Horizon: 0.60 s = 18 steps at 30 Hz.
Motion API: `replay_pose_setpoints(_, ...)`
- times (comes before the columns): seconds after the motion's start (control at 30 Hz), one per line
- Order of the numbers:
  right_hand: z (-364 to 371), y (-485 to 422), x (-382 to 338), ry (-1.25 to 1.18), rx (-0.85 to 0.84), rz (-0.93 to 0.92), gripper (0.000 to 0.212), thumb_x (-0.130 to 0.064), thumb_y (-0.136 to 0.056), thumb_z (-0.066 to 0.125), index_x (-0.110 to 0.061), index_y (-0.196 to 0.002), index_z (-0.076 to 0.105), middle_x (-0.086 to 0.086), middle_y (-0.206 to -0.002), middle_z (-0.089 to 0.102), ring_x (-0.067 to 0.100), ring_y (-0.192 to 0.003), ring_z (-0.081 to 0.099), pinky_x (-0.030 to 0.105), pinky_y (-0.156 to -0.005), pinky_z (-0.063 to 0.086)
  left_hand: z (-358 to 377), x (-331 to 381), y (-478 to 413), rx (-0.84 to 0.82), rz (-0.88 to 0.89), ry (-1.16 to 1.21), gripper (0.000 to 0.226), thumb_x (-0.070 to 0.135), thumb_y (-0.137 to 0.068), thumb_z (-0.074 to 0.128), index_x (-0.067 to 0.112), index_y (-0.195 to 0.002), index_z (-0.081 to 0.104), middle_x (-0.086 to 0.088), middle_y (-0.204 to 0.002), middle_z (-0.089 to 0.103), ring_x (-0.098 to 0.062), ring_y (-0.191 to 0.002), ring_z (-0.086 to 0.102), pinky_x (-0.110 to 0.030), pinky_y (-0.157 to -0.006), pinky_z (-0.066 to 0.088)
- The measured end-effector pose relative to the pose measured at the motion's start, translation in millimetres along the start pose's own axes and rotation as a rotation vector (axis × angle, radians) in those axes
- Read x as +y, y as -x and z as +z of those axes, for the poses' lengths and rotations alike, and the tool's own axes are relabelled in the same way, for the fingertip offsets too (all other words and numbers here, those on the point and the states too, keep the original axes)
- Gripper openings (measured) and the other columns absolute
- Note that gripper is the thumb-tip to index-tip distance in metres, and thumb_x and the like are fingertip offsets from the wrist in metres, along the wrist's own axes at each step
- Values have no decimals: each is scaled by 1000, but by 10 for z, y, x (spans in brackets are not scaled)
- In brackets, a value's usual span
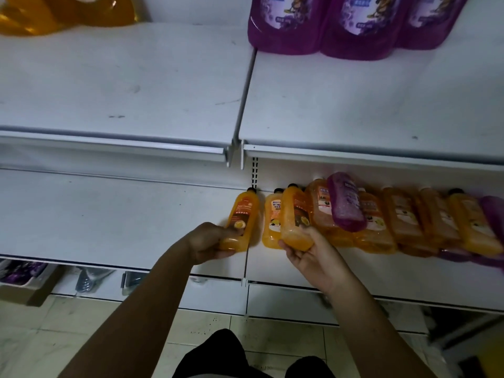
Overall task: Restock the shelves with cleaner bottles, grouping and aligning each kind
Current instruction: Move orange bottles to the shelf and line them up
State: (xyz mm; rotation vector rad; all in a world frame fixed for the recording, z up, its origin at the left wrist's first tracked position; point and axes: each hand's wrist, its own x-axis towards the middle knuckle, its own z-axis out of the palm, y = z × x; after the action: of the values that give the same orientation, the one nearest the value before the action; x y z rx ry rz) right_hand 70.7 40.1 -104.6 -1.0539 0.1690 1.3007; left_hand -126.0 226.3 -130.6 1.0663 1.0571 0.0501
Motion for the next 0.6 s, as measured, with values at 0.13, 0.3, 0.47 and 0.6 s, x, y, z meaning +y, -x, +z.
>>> replay_pose_setpoints(0.13, 12, 219, 3, 213, -136, 17, 45, -8, -96, 66, -14, -139, 53, 22, -135, 66, 41, -111, 73, 36, -86, 58, -44, -127, 272, -237, 2, 83, 73, 18, -76, 93, 16, -140, 58, -15, -130, 72, -33, -116, 72, -42, -89, 61)
replay_pose_setpoints(0.3, 153, 574, -6, 419, -199, -89, 72, 8, -80, 73, -21, -143, 53, 19, -134, 68, 43, -116, 70, 42, -85, 60, -25, -89, 638, -337, 47, 22, 91, 2, -73, 87, 32, -148, 45, -17, -144, 60, -41, -126, 64, -48, -91, 59)
replay_pose_setpoints(0.47, 236, 968, 64, 495, -167, -211, 90, 7, -69, 81, -25, -147, 50, 7, -131, 72, 31, -123, 68, 48, -95, 57, 77, 37, 927, -377, 126, -52, 100, -2, -73, 86, 38, -150, 36, -11, -142, 61, -38, -128, 62, -49, -92, 60)
replay_pose_setpoints(0.6, 212, 1256, 143, 448, -61, -287, 93, -13, -70, 90, -34, -150, 47, -3, -130, 72, 26, -123, 67, 50, -99, 57, 323, 123, 1096, -357, 231, -46, 98, 15, -76, 90, 39, -152, 34, -5, -143, 62, -32, -128, 64, -53, -97, 59)
